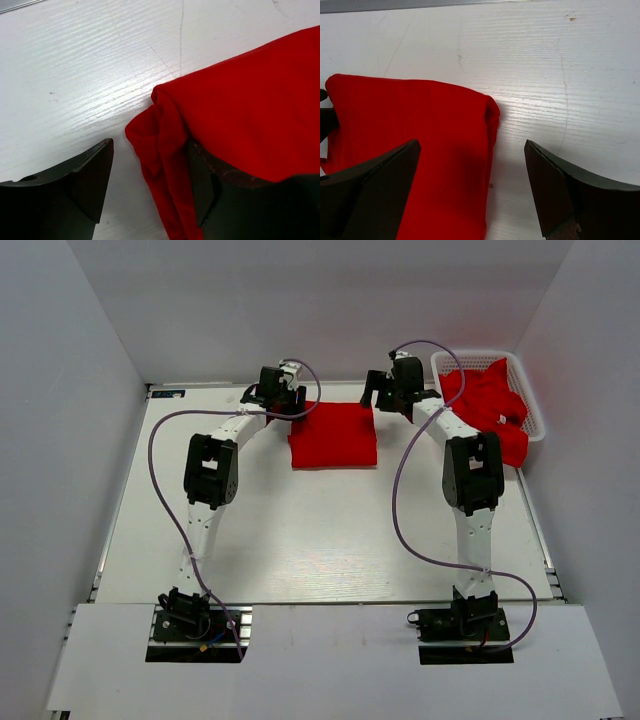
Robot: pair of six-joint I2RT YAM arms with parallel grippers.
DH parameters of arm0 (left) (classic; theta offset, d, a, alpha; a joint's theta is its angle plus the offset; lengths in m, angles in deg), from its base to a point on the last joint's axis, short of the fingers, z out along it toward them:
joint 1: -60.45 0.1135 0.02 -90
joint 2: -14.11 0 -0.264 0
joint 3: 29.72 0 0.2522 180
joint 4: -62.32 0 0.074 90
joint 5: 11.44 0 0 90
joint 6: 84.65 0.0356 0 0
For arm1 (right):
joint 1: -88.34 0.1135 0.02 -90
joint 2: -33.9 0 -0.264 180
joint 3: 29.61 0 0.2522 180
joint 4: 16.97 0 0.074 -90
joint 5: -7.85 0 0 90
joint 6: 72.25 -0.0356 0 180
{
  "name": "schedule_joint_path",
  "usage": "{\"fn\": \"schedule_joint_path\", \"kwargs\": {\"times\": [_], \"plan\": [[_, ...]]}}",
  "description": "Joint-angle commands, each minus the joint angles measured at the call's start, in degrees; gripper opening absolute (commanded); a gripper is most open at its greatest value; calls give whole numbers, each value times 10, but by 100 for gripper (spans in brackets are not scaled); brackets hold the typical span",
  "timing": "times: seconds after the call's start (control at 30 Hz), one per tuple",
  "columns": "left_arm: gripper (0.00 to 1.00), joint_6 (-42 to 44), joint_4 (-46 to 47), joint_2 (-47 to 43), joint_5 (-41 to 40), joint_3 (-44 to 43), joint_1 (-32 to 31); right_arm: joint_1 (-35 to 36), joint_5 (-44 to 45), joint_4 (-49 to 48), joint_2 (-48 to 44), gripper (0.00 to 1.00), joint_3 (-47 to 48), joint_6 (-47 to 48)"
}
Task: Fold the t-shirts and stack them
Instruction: Smooth out wrinkles on the folded tshirt
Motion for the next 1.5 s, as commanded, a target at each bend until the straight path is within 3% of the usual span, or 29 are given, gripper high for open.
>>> {"fn": "schedule_joint_path", "kwargs": {"times": [0.0, 0.13, 0.17, 0.37, 0.4, 0.47, 0.5, 0.57, 0.6, 0.67, 0.7, 0.8, 0.83, 1.03, 1.17, 1.47], "plan": [[71, 5, 13, -33, -13, 1, -1, -2, -16, -29, 4, 90, 25, -7], [71, 5, 19, -28, -18, 1, -1, -2, -21, -29, 12, 90, 34, -3], [62, 5, 19, -28, -18, 1, -1, -2, -24, -27, 18, 90, 36, -2], [41, 5, 30, -16, 18, 1, -1, -1, -17, -21, 57, 90, 78, -2], [33, 5, 30, -16, 25, 1, -1, -1, -15, -21, 62, 90, 87, 1], [24, 12, 44, -16, 48, 8, -1, -1, -14, -18, 80, 86, 110, 3], [13, 12, 44, -16, 53, 8, -1, -2, -14, -11, 90, 78, 116, 2], [4, 12, 44, -16, 58, 13, -1, -1, -21, -10, 97, 67, 125, 1], [0, 12, 49, -16, 58, 14, -1, -1, -22, -9, 101, 56, 125, -1], [0, 12, 49, -16, 69, 20, -1, -1, -29, -14, 101, 45, 119, -1], [0, 12, 60, -16, 85, 20, -1, -2, -32, -15, 101, 30, 117, -2], [0, 3, 84, -36, 83, 60, -1, -2, -35, -19, 99, 12, 112, -1], [0, -4, 104, -51, 75, 85, -1, -2, -37, -20, 100, 0, 112, 0], [0, -48, 182, -126, -8, 195, -1, -4, -33, -26, 89, 0, 105, 1], [0, -106, 182, -162, -67, 222, 12, -3, -34, -30, 80, 0, 96, -7], [0, -100, 183, -190, -113, 240, 17, -6, -22, -34, 73, 0, 94, -4]]}}
